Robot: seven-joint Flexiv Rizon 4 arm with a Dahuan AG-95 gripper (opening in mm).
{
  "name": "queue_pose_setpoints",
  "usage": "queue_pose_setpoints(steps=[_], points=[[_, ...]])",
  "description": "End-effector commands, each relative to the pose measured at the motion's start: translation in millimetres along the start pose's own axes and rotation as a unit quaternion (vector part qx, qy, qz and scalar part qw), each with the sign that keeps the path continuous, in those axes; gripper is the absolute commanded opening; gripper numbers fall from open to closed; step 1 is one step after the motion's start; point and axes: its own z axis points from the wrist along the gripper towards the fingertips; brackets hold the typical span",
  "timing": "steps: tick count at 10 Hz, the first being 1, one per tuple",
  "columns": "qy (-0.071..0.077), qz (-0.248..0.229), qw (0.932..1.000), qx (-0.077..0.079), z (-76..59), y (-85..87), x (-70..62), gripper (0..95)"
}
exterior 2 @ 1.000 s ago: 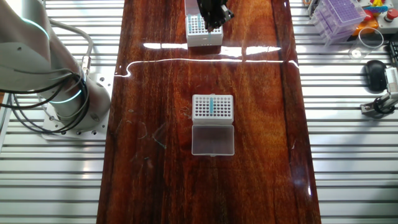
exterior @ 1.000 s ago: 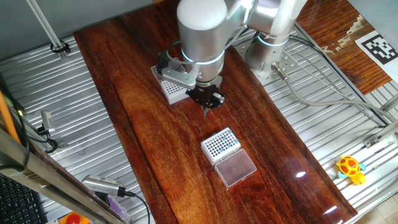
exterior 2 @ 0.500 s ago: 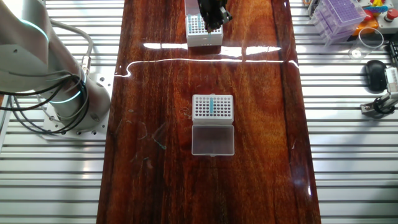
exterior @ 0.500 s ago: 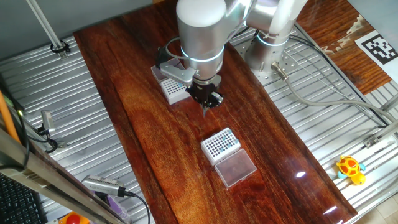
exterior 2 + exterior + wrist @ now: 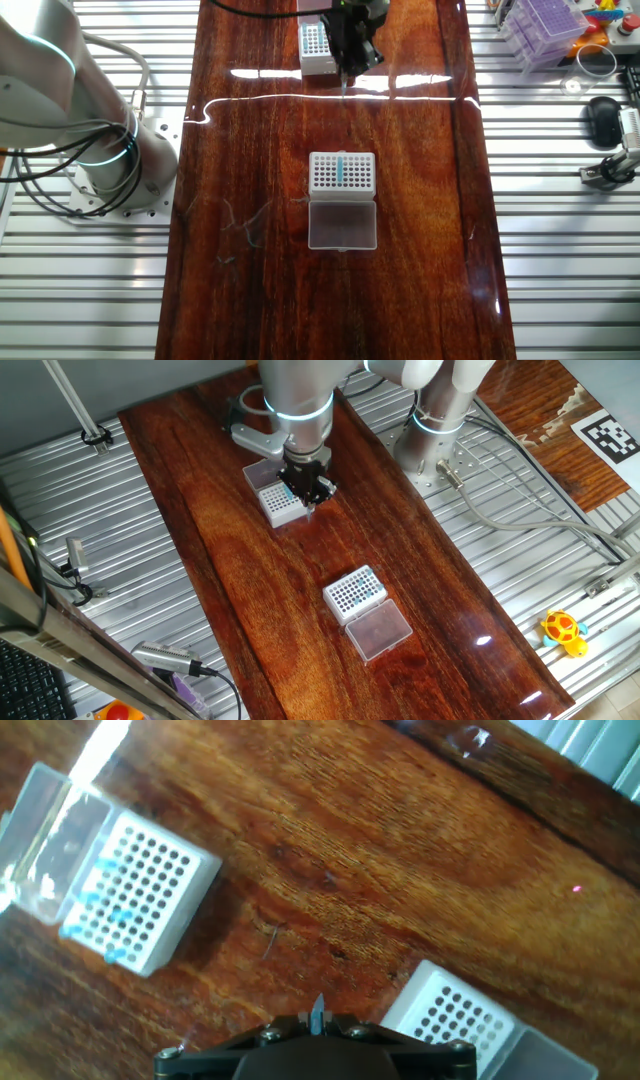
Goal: Transfer all medium pipette tips from one holder to another
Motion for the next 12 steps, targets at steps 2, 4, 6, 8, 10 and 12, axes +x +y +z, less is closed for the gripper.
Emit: queue_pose_setpoints(steps=[2,4,6,8,10,12], points=[[-0.009,0.01,0.9999,0.002,1.5,-0.9,-2.7,0.0],[-0.014,0.054,0.9984,0.006,1.5,-0.9,-2.7,0.0],[-0.02,0.082,0.9964,0.001,1.5,-0.9,-2.7,0.0],[-0.02,0.092,0.9955,0.0,0.7,-4.4,-0.5,0.0],[-0.021,0.076,0.9969,-0.002,-0.8,-33.8,14.6,0.0],[-0.019,0.052,0.9984,-0.001,-3.8,-67.6,32.2,0.0]])
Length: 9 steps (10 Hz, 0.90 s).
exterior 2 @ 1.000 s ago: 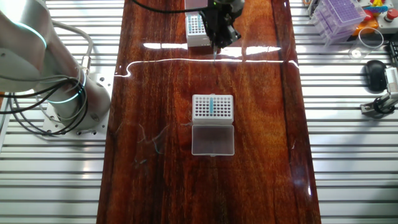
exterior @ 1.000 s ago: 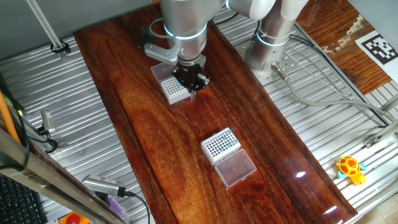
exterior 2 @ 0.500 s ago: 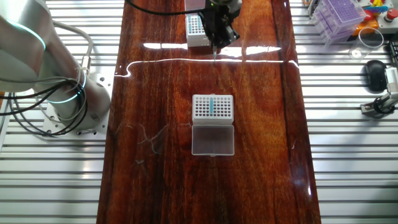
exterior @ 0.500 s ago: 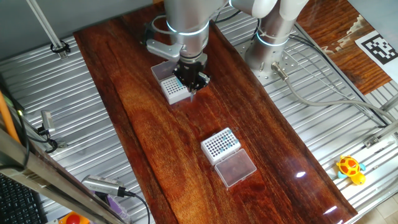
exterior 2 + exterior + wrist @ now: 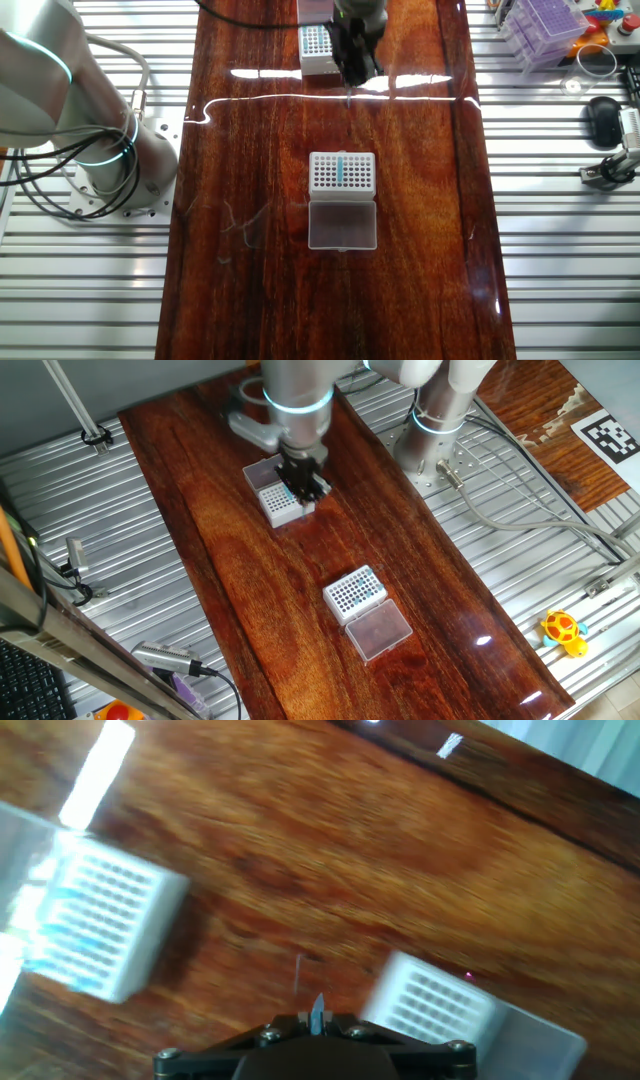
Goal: Transfer all medium pipette tips from one holder to another
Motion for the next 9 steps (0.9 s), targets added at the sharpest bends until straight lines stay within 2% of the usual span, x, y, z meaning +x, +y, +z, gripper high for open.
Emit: queue_pose_setpoints(steps=[1,2,6,9], points=[[0.002,-0.046,0.9989,0.0,-4.4,-28.2,10.7,0.0],[0.003,-0.047,0.9989,0.0,-6.8,-32.8,15.2,0.0],[0.001,-0.003,1.0,0.002,-6.8,-32.8,15.2,0.0],[-0.003,0.001,1.0,0.009,-13.6,-41.0,13.0,0.0]])
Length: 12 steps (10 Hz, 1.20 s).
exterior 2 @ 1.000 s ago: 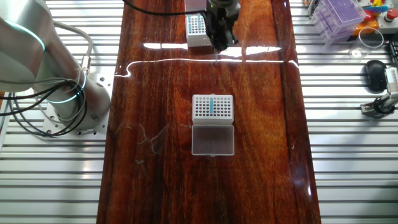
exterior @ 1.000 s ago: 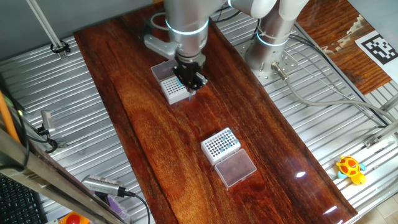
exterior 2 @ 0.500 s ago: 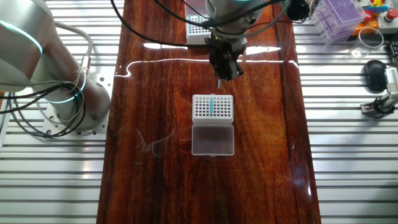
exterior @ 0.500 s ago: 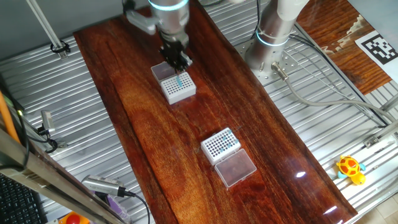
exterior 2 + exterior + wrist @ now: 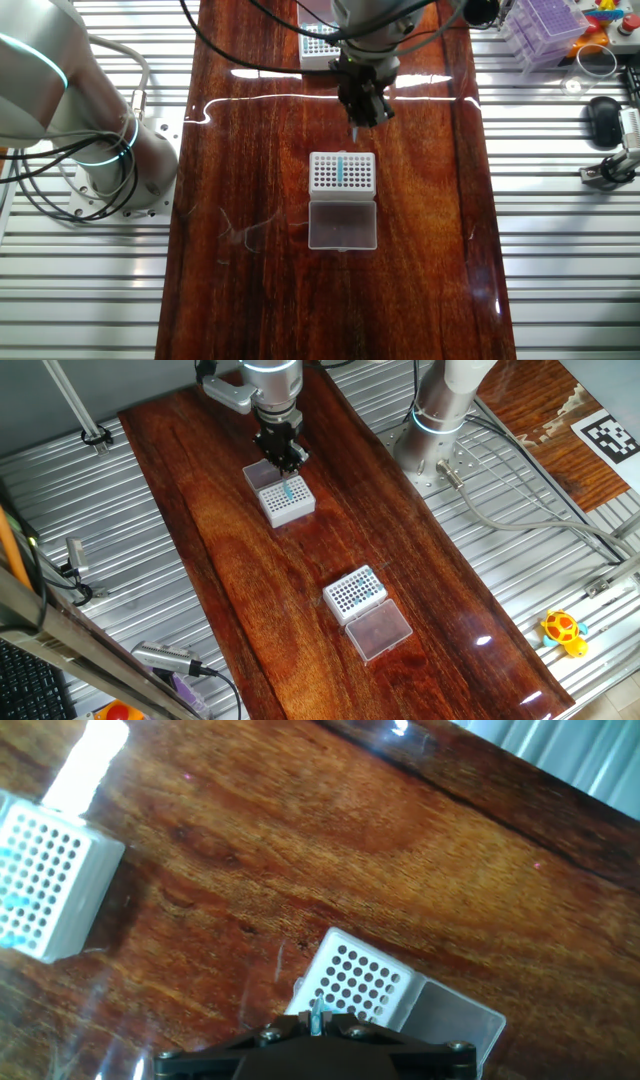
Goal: Transfer all medium pipette tips from one holder to another
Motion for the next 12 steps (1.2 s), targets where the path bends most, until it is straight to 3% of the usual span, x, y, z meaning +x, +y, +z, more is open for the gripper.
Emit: queue_pose_setpoints(steps=[1,4,7,12], points=[[-0.003,0.025,0.9997,0.006,-6.8,-12.1,-2.0,0.0],[-0.004,0.031,0.9995,0.005,-9.5,-33.1,-4.1,0.0],[-0.01,0.036,0.9993,0.005,-2.2,-44.2,2.9,0.0],[-0.019,0.052,0.9985,0.006,14.4,-44.2,20.0,0.0]])
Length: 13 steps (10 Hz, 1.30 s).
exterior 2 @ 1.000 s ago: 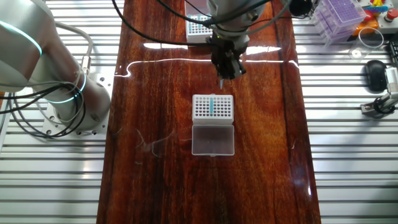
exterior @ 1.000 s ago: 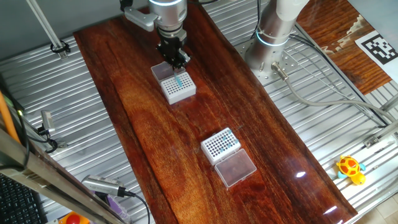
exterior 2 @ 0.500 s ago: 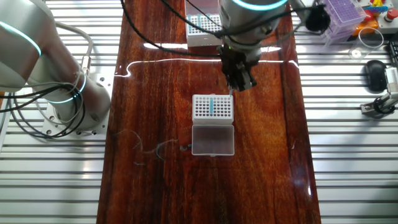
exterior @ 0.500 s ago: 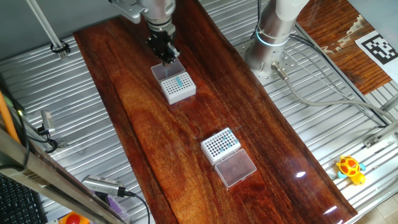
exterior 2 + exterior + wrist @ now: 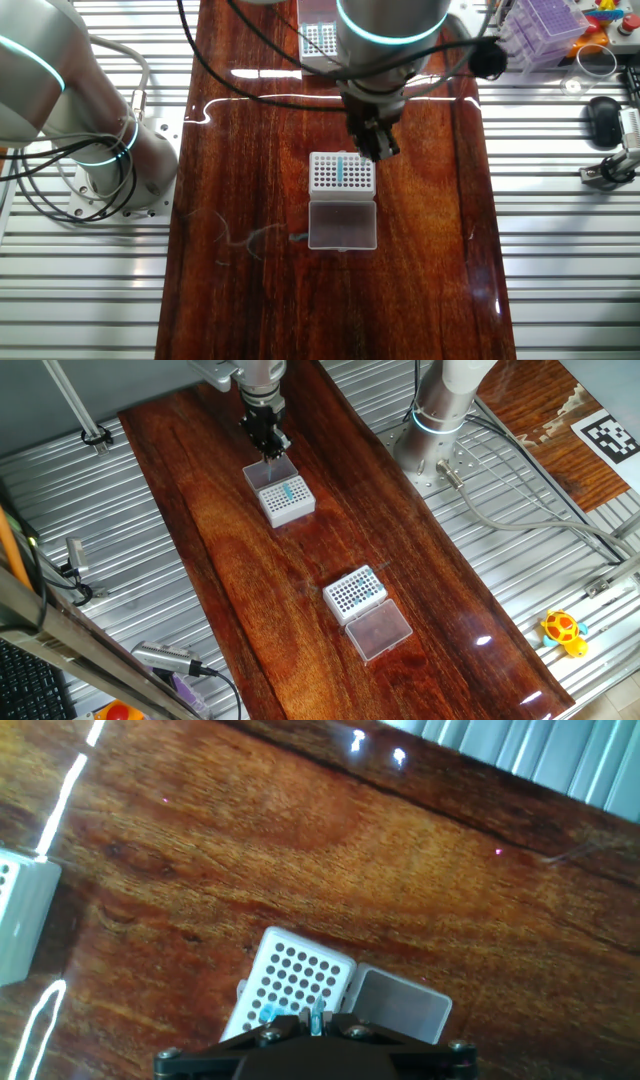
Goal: Transfer all medium pipette tips from one holder to another
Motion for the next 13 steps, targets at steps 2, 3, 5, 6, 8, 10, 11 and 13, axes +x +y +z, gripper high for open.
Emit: queue_pose_setpoints(steps=[2,3,5,6,8,10,11,13], points=[[-0.005,-0.001,1.0,-0.001,7.6,3.0,12.5,0.0],[-0.005,-0.001,1.0,-0.001,11.8,3.9,15.8,0.0],[-0.005,-0.004,1.0,-0.001,19.5,4.2,18.7,0.0],[-0.005,-0.006,1.0,-0.001,22.0,4.6,19.6,0.0],[-0.005,-0.008,1.0,0.0,26.0,4.6,19.6,0.0],[-0.005,-0.009,0.9999,0.0,27.8,5.1,19.0,0.0],[-0.005,-0.01,0.9999,0.0,28.6,5.4,18.6,0.0],[-0.007,-0.011,0.9999,0.0,30.2,6.4,17.7,0.0]])
